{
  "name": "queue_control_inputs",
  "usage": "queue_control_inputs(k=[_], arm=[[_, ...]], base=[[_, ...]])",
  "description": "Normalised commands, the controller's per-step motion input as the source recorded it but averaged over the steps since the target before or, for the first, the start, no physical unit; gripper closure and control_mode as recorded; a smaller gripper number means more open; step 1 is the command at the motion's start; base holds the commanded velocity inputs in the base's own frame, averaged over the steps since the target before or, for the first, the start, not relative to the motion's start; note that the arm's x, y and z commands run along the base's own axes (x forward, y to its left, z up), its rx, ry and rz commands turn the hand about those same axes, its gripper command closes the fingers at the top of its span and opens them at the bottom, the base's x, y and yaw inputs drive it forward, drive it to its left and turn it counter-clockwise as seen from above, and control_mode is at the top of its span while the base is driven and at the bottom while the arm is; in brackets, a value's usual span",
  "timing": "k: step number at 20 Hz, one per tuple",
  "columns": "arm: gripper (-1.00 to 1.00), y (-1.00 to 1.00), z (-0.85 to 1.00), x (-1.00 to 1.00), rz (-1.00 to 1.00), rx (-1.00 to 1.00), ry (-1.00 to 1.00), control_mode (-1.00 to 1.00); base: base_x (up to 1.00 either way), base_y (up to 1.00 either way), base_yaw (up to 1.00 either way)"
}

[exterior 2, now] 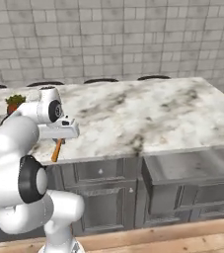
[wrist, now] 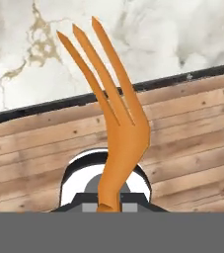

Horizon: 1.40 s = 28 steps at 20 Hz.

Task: Organize the utensils by type. Pick up the wooden spoons from the counter and place them in the open cabinet. Then pick up the metallic utensils from the counter and place them in the open drawer.

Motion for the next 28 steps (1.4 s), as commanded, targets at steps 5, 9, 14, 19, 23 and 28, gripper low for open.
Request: queue_control_inputs(k=[5, 9, 14, 19, 23, 28], arm=[[1.00, 0.00, 0.00, 0.00, 0.00, 0.00, 0.00, 1.00], [1.00, 0.00, 0.00, 0.00, 0.00, 0.00, 0.00, 1.00], [1.00, 0.00, 0.00, 0.00, 0.00, 0.00, 0.00, 1.00], [1.00, 0.00, 0.00, 0.00, 0.00, 0.00, 0.00, 1.00], [1.00, 0.00, 0.00, 0.00, 0.00, 0.00, 0.00, 1.00], [1.00, 0.00, 0.00, 0.00, 0.00, 0.00, 0.00, 1.00]], base=[[0.00, 0.12, -1.00], [0.05, 0.17, -1.00], [0.25, 0.49, -0.48], [0.37, 0.51, -0.21], [0.43, 0.48, -0.29], [0.42, 0.26, -0.50]])
